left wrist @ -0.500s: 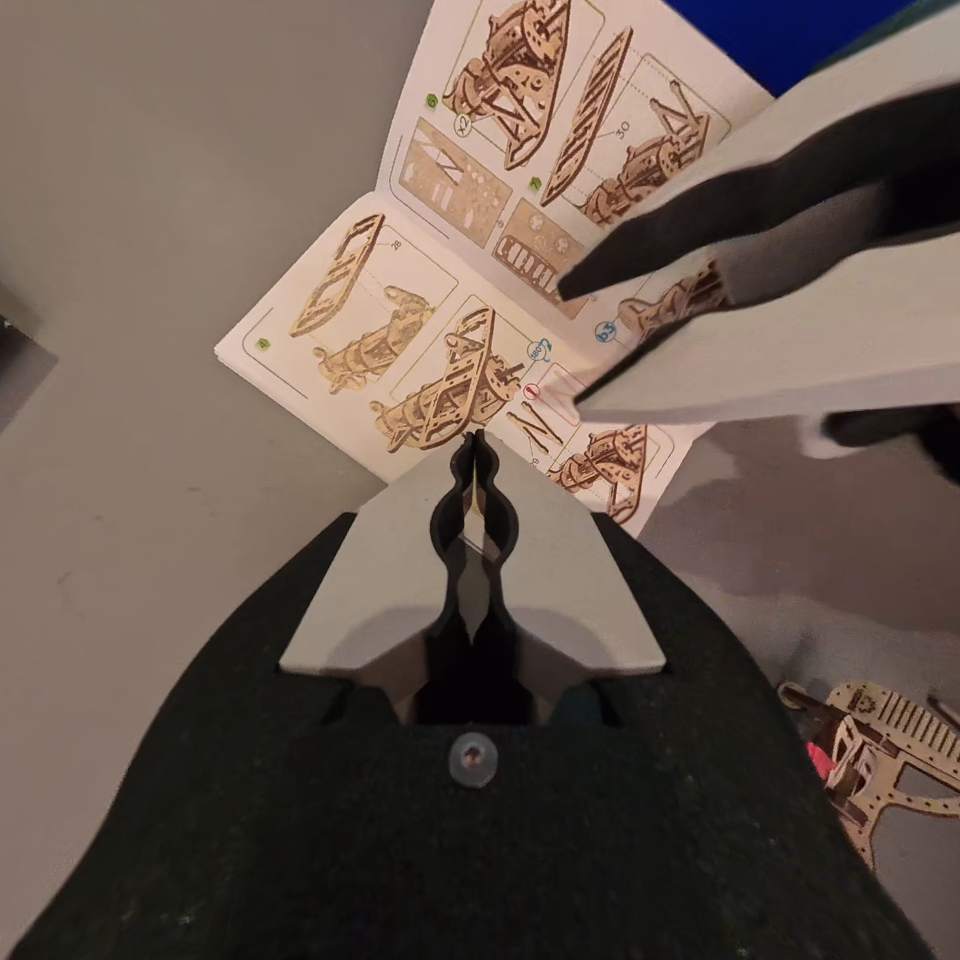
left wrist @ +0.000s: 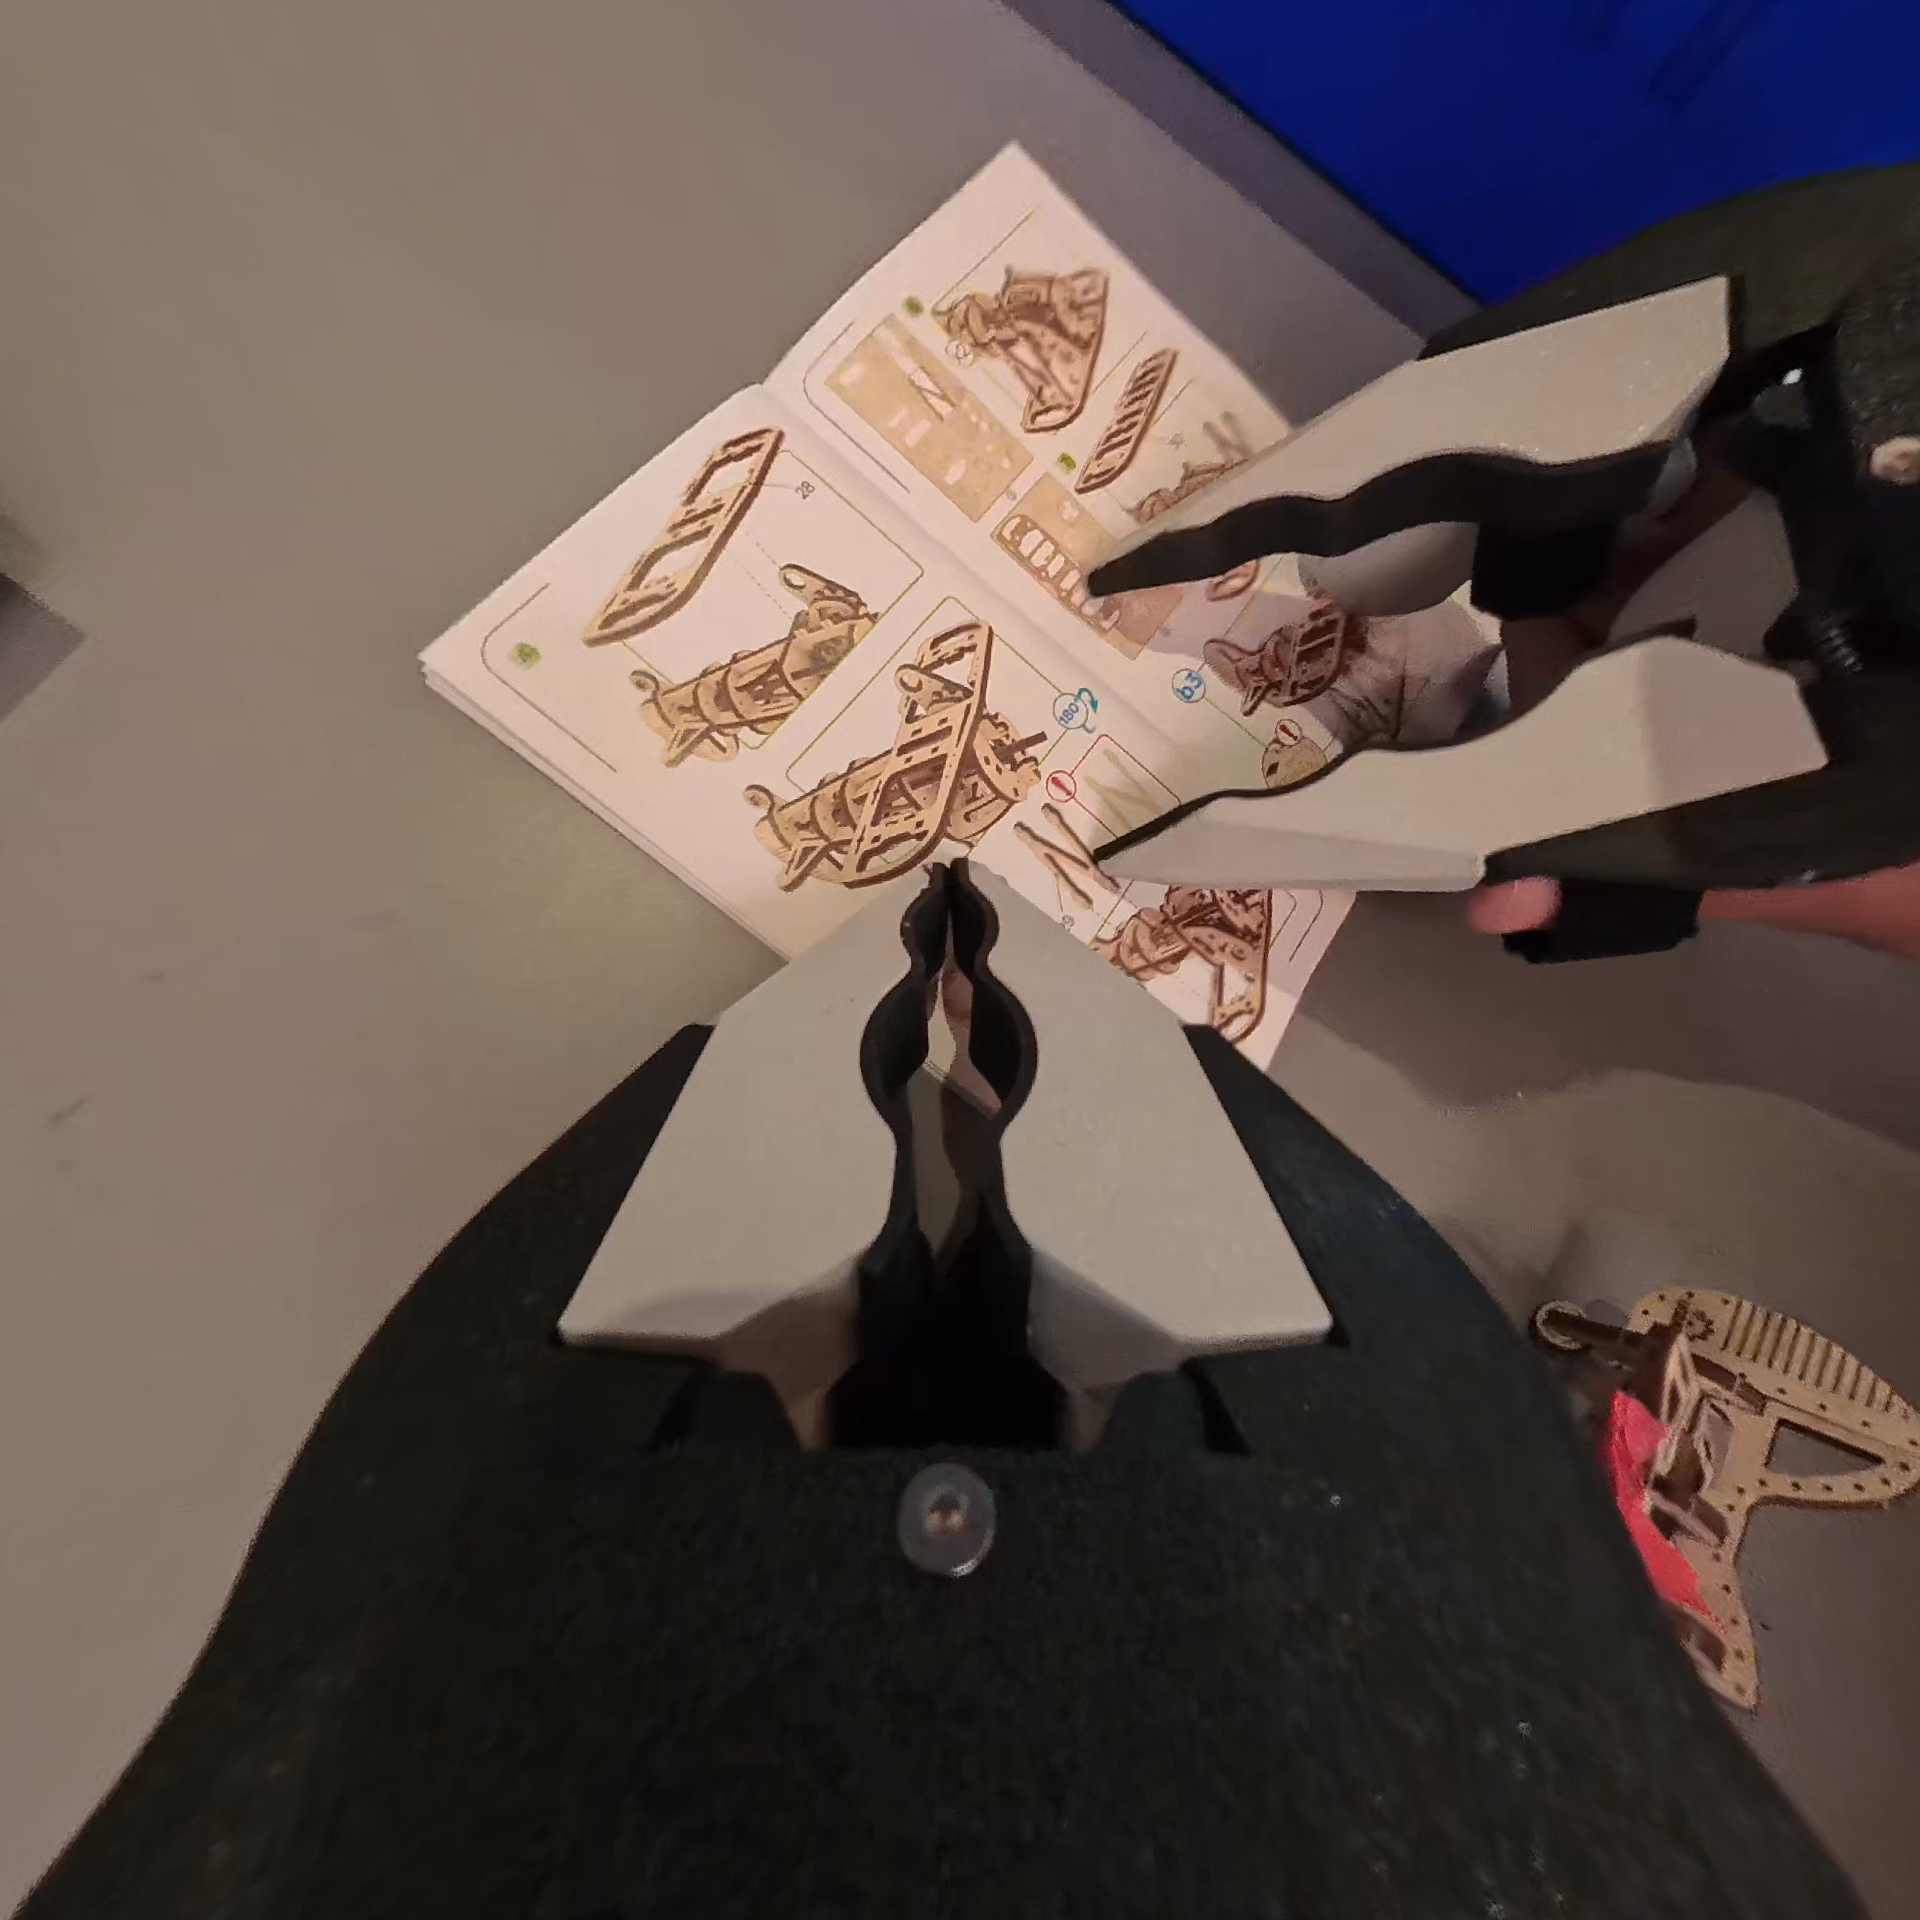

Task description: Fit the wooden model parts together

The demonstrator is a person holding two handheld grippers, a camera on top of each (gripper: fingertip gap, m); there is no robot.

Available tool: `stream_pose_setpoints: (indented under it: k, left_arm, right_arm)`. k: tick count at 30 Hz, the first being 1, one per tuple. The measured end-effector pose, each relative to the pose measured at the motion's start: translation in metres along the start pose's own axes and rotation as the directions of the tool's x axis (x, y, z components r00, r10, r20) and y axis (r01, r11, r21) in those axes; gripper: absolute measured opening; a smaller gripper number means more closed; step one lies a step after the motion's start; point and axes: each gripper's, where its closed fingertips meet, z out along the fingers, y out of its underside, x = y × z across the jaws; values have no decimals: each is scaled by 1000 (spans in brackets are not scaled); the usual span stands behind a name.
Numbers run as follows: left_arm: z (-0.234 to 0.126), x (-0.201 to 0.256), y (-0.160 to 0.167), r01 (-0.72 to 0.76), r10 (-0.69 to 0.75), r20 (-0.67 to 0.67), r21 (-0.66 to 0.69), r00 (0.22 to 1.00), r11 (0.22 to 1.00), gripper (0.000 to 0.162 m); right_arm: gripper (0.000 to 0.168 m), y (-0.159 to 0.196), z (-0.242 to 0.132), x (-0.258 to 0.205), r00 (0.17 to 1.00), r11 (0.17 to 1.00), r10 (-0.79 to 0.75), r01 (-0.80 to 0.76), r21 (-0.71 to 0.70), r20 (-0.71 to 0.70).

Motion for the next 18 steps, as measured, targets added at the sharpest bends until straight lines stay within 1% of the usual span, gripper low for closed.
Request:
stream_pose_setpoints:
  k: [3, 6, 10, 12, 13, 18]
  left_arm:
    - [-2, -1, 1, -22, 22, -14, -6, 1000, 1000, 0]
    - [-1, -2, 0, -78, 77, -38, -33, 996, 996, 0]
    - [1, -10, -5, -145, 144, -43, -18, 989, 989, 0]
    - [0, -10, -4, -135, 135, -79, 8, 988, 991, 0]
    - [-1, -11, -3, -107, 107, -89, 9, 990, 994, 0]
    - [-9, -21, 1, -59, 60, -107, 10, 992, 998, 0]
  right_arm:
    - [60, -1, 1, -1, 1000, 1000, -7, 7, 0, 1]
    - [60, -1, 1, -1, 1000, 1000, -4, 4, 3, -2]
    - [60, -1, 1, -1, 1000, 1000, -3, 3, 6, -1]
    - [60, -1, 1, -1, 1000, 1000, 0, 0, 8, 2]
    - [60, -1, 1, -1, 1000, 1000, 0, 0, 8, 3]
    - [60, -1, 1, -1, 1000, 1000, 0, 0, 9, 5]
